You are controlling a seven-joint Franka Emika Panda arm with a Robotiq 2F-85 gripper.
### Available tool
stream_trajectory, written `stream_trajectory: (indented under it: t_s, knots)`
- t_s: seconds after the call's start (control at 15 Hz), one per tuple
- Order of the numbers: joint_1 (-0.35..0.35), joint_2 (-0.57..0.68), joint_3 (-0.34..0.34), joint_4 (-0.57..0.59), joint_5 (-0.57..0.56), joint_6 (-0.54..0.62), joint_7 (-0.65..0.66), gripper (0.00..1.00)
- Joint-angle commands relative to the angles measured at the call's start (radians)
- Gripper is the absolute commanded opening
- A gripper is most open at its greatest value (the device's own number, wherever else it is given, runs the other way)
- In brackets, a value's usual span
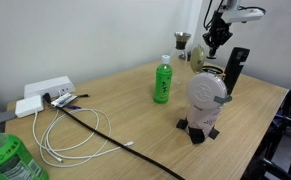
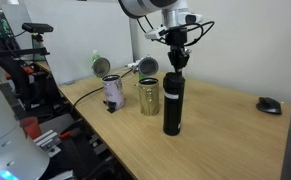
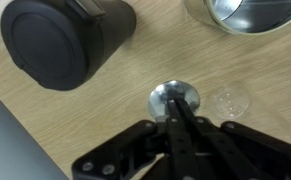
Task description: Remove the silver cap from the bottle
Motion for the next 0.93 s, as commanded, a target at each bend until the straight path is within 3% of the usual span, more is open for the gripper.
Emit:
stream_trajectory:
  t_s: [0.0, 0.47, 0.87]
  knots:
    - [0.001, 0.055, -0.01, 0.061, 0.014, -0.006, -0.001, 0.01]
    - [0.009, 0.17, -0.028, 0.159, 0.027, -0.01, 0.027, 0.01]
    - [-0.003, 0.269, -0.037, 0.228, 0.126, -0.006, 0.018, 0.01]
